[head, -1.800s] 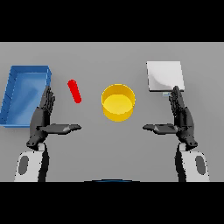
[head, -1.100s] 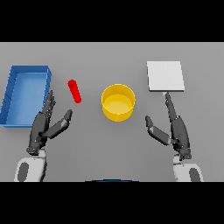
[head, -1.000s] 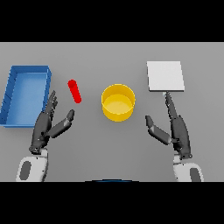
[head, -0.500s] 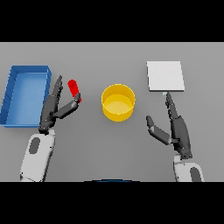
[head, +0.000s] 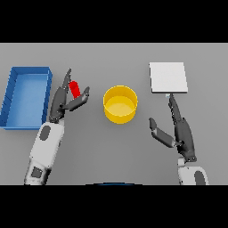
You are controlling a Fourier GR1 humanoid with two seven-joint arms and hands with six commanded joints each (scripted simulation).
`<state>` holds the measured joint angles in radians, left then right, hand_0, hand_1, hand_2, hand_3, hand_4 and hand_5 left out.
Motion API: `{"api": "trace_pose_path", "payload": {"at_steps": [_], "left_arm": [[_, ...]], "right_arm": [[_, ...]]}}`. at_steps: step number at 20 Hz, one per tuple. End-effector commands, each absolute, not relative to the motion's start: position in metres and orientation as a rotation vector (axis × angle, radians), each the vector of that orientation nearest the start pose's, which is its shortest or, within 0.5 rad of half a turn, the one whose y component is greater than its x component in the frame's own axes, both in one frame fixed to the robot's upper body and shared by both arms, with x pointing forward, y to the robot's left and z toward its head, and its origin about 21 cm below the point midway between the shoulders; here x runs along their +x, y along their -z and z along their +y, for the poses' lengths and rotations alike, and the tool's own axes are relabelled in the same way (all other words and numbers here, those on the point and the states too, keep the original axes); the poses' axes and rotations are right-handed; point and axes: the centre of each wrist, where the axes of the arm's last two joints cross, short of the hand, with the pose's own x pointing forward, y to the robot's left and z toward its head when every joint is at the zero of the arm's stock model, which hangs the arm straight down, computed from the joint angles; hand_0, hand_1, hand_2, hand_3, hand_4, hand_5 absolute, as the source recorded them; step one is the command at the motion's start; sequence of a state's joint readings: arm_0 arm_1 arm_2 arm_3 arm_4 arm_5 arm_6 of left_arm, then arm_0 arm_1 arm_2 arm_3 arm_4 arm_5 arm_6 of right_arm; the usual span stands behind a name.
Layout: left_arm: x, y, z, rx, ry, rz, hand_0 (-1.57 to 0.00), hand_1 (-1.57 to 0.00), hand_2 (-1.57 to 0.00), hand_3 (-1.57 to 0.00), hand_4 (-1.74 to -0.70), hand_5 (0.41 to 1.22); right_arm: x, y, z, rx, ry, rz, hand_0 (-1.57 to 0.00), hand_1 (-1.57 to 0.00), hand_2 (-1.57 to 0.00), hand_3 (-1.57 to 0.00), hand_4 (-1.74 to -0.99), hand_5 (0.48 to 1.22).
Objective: Pick up the red beaker and tilt it to pour out 1 green nut into yellow bowl. Pick up the yellow bowl and place it on the metallic measuring scale.
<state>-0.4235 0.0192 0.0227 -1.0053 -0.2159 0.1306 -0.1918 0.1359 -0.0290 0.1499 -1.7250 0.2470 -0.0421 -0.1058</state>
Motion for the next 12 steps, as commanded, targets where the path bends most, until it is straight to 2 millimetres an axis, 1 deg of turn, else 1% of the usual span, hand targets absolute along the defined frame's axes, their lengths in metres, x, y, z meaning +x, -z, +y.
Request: {"api": "trace_pose_path", "payload": {"at_steps": [1,3,6,7,8,9,10,11,12], "left_arm": [[0.346,0.028,0.190,0.177,0.263,-1.604,0.00,0.00,0.00,0.00,-1.25,0.661],[0.353,0.033,0.184,0.177,0.274,-1.587,0.00,0.00,0.00,0.00,-1.26,0.671],[0.363,0.031,0.182,0.184,0.284,-1.601,0.00,0.00,0.00,0.00,-1.26,0.684],[0.362,0.036,0.180,0.185,0.279,-1.612,0.00,0.00,0.00,0.00,-1.27,0.692],[0.364,0.033,0.177,0.186,0.265,-1.633,0.00,-0.02,-0.04,0.00,-1.30,0.715],[0.365,0.036,0.175,0.193,0.255,-1.644,-0.09,-0.14,-0.15,-0.05,-1.32,0.741],[0.366,0.036,0.170,0.192,0.242,-1.649,-0.32,-0.36,-0.36,-0.22,-1.35,0.770],[0.367,0.036,0.172,0.201,0.222,-1.637,-0.57,-0.61,-0.60,-0.42,-1.42,0.860],[0.367,0.037,0.173,0.206,0.218,-1.633,-0.77,-0.80,-0.79,-0.58,-1.48,0.933]], "right_arm": [[0.213,-0.008,-0.211,-0.150,-0.250,-1.704,0.00,0.00,0.00,0.00,-1.257,0.686],[0.213,-0.009,-0.215,-0.146,-0.238,-1.717,0.00,0.00,0.00,0.00,-1.267,0.692],[0.214,-0.007,-0.211,-0.149,-0.237,-1.716,0.00,0.00,0.00,0.00,-1.261,0.690],[0.213,-0.006,-0.212,-0.146,-0.238,-1.713,0.00,0.00,0.00,0.00,-1.265,0.691],[0.215,-0.009,-0.214,-0.164,-0.241,-1.721,0.00,0.00,0.00,0.00,-1.259,0.691],[0.215,-0.010,-0.214,-0.164,-0.244,-1.721,0.00,0.00,0.00,0.00,-1.255,0.691],[0.216,-0.012,-0.214,-0.163,-0.246,-1.728,0.00,0.00,0.00,0.00,-1.252,0.690],[0.215,-0.009,-0.214,-0.169,-0.241,-1.722,0.00,0.00,0.00,0.00,-1.247,0.688],[0.215,-0.008,-0.212,-0.170,-0.246,-1.721,0.00,0.00,0.00,0.00,-1.245,0.692]]}}
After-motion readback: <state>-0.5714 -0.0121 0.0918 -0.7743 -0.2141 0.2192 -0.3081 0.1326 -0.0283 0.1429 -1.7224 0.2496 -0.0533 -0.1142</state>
